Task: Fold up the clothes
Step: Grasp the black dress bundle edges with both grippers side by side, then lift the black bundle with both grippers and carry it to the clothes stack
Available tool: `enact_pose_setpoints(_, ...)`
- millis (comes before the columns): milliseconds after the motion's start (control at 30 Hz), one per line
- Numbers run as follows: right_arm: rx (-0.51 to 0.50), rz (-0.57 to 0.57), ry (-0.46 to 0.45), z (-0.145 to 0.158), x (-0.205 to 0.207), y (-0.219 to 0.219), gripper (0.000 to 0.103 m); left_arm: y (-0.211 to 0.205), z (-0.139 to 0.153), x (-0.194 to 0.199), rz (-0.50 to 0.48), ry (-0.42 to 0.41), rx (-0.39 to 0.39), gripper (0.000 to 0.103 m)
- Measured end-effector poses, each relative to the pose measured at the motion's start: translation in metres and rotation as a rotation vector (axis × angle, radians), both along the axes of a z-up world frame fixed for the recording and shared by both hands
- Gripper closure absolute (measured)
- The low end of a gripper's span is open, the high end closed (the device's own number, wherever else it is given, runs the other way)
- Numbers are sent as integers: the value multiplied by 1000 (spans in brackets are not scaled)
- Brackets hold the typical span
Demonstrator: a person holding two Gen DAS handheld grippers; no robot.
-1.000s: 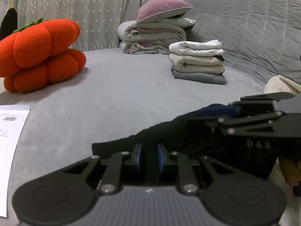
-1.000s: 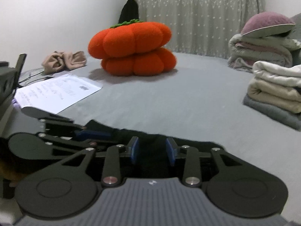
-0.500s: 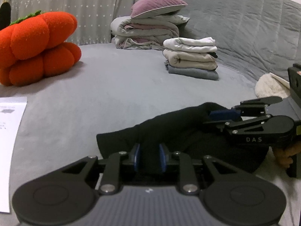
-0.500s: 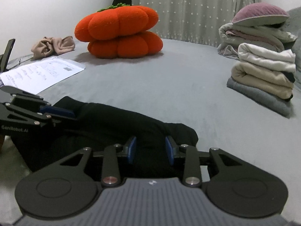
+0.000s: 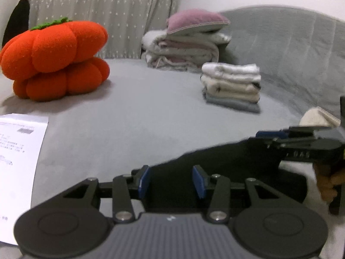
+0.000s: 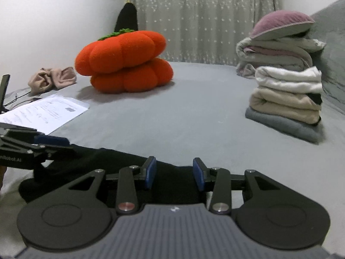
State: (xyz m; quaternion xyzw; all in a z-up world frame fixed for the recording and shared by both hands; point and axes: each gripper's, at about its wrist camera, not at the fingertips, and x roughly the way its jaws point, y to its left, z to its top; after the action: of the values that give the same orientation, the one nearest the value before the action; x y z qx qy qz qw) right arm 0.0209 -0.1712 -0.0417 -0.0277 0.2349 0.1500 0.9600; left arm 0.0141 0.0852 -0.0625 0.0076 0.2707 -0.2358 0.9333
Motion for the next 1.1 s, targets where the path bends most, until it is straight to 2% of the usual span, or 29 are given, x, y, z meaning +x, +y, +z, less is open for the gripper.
enact_pose_setpoints(100,-17,5,42,-9,4,1,63,-7,-12,1,-19,14,77,58)
enact_pose_setpoints(200,-51,6,87,-21,9,3,62,-7,-13,2,-21,15,85,58)
enact_pose_setpoints(300,-43,3,101,-15,8,3,61,-3,-7,3,-11,35,61,56)
enact_pose_setpoints(400,56,-10,120,-1,6,-13,60,9,3,4,44,85,-19,51)
enact_pose_setpoints(500,174,-29,153,15,3,-36,56,30,16,2,86,152,-169,49)
enact_pose_setpoints(633,311,-50,279,21,2,-61,55,57,22,4,138,258,-370,44)
enact_pose_setpoints(733,425,-86,411,15,3,-76,55,72,14,10,172,385,-483,44)
enact_pose_setpoints(933,685,-132,651,-4,5,-98,54,81,-19,17,196,613,-611,50)
enact_pose_setpoints(1000,753,-137,722,-10,7,-103,54,78,-27,18,193,649,-623,52)
enact_pose_setpoints(1100,819,-159,756,-16,9,-109,55,74,-33,19,188,671,-631,52)
